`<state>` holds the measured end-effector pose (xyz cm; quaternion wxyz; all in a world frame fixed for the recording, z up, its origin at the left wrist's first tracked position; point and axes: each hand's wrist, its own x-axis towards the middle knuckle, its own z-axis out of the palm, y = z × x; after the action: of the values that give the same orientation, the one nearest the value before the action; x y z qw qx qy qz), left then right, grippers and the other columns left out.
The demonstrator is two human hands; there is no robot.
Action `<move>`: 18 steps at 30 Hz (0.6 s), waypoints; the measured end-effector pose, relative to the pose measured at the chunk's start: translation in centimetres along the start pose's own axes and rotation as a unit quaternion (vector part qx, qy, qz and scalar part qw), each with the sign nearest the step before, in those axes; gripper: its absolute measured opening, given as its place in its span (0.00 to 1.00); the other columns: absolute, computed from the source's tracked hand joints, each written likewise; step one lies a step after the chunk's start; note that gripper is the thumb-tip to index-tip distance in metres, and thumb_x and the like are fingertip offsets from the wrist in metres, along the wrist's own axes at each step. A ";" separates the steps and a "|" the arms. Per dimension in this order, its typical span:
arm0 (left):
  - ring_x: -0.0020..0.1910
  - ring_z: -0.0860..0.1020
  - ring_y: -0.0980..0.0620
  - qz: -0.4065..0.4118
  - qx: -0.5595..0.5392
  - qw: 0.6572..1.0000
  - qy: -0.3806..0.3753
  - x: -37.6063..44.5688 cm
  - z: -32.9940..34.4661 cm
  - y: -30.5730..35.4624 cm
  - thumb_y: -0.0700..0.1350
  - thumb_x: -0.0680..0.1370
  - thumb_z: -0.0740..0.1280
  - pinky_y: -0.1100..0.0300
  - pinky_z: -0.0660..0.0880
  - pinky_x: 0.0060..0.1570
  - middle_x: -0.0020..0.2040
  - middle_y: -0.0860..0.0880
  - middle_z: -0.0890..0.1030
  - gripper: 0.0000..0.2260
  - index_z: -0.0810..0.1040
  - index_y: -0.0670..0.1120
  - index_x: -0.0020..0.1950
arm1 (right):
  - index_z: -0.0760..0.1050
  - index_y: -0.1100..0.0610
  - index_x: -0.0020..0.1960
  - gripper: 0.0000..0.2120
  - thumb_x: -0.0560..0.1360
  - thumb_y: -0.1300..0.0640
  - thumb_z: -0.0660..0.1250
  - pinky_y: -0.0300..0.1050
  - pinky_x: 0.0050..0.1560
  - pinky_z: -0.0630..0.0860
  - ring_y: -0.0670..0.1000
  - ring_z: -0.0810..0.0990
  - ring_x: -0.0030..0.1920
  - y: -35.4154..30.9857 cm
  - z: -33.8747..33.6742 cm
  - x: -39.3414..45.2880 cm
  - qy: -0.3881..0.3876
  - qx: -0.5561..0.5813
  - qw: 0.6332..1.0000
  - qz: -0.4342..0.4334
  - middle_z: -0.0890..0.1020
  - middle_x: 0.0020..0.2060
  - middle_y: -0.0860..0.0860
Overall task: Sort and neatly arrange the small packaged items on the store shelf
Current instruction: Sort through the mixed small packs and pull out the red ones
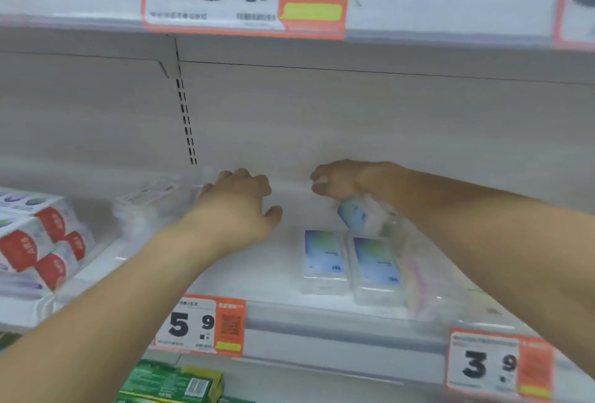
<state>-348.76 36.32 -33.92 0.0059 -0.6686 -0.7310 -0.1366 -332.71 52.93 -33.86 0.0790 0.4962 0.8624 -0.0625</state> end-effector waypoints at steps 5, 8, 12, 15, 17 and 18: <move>0.63 0.69 0.48 0.046 -0.111 0.992 -0.023 -0.6 2.3 5.7 0.61 0.77 0.60 0.54 0.69 0.61 0.62 0.51 0.70 0.22 0.67 0.56 0.68 | 0.65 0.38 0.73 0.27 0.77 0.30 0.53 0.47 0.66 0.65 0.52 0.70 0.68 6.1 -3.4 -9.9 0.096 0.078 0.992 0.038 0.69 0.71 0.49; 0.67 0.64 0.45 0.046 -0.151 0.979 -0.129 -1.7 4.6 8.4 0.67 0.76 0.56 0.54 0.65 0.62 0.66 0.49 0.67 0.27 0.59 0.61 0.73 | 0.59 0.30 0.73 0.41 0.63 0.17 0.50 0.51 0.74 0.60 0.50 0.65 0.74 11.4 -2.8 -19.2 0.041 0.095 0.987 0.120 0.62 0.76 0.45; 0.70 0.61 0.42 0.043 -0.133 0.985 -0.097 -2.3 6.3 10.6 0.63 0.76 0.60 0.55 0.62 0.65 0.70 0.46 0.64 0.31 0.57 0.54 0.76 | 0.49 0.29 0.75 0.53 0.53 0.14 0.58 0.47 0.73 0.63 0.48 0.67 0.73 13.4 2.5 -26.2 -0.012 0.167 0.976 0.137 0.59 0.77 0.40; 0.68 0.65 0.45 0.030 -0.188 0.976 -0.101 -1.9 6.0 11.8 0.60 0.75 0.64 0.59 0.63 0.59 0.67 0.47 0.66 0.30 0.62 0.52 0.74 | 0.47 0.35 0.76 0.50 0.61 0.22 0.64 0.47 0.67 0.66 0.53 0.70 0.71 12.5 6.3 -26.5 0.056 0.200 0.968 0.142 0.66 0.75 0.48; 0.64 0.69 0.47 0.011 -0.260 0.961 -0.092 -1.9 5.8 11.9 0.58 0.75 0.66 0.60 0.66 0.57 0.66 0.48 0.68 0.28 0.64 0.53 0.72 | 0.44 0.39 0.78 0.49 0.66 0.26 0.65 0.49 0.68 0.65 0.56 0.67 0.73 12.4 7.1 -26.4 0.083 0.205 0.961 0.165 0.64 0.76 0.53; 0.62 0.71 0.47 0.006 -0.281 0.956 -0.078 -2.1 5.5 11.8 0.57 0.75 0.67 0.59 0.67 0.57 0.65 0.48 0.68 0.27 0.65 0.53 0.71 | 0.43 0.40 0.79 0.49 0.67 0.27 0.65 0.49 0.68 0.65 0.57 0.67 0.74 12.5 7.0 -26.5 0.085 0.212 0.957 0.178 0.62 0.77 0.54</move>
<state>-336.02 36.23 -37.36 -0.2387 -0.6563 -0.6572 -0.2835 -308.28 35.42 -35.83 -0.0914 0.6503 0.7308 -0.1861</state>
